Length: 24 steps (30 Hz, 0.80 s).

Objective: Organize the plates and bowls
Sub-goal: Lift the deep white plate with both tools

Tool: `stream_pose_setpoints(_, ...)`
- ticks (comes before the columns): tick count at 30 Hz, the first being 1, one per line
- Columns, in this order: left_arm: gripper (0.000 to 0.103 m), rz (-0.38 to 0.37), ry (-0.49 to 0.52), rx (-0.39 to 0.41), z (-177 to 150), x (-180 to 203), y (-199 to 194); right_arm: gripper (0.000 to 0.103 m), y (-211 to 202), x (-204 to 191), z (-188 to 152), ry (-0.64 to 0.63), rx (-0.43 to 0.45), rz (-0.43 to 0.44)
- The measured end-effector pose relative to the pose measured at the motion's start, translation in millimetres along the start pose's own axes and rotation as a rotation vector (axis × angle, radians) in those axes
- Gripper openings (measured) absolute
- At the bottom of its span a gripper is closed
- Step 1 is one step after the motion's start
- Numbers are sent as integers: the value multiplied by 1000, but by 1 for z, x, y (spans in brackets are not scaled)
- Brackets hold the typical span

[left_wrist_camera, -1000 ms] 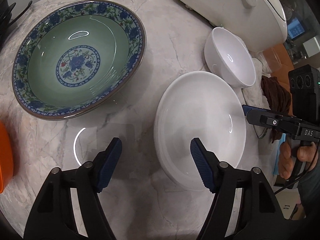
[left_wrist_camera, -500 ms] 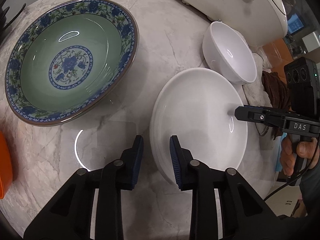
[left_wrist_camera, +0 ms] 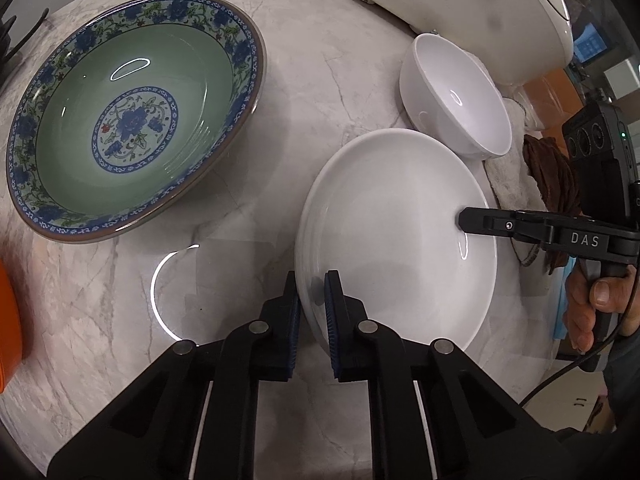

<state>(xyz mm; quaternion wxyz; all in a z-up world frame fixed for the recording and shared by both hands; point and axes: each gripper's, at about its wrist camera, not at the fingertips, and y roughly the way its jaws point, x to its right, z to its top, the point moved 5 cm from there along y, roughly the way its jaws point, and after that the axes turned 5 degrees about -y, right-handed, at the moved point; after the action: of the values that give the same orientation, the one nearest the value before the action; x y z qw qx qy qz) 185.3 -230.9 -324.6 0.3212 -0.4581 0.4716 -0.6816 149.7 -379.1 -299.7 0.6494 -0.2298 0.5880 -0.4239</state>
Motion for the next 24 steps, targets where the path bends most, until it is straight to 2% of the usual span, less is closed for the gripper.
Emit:
stream_pose_setpoints(14,9,-23,-30,16,2,-4,-12,8,-1,2,-6,65,-11,45)
stream_pose_setpoints(24,9,-27,-27,45,-7,1,-35,8,-14,-11,-6,36,17,28)
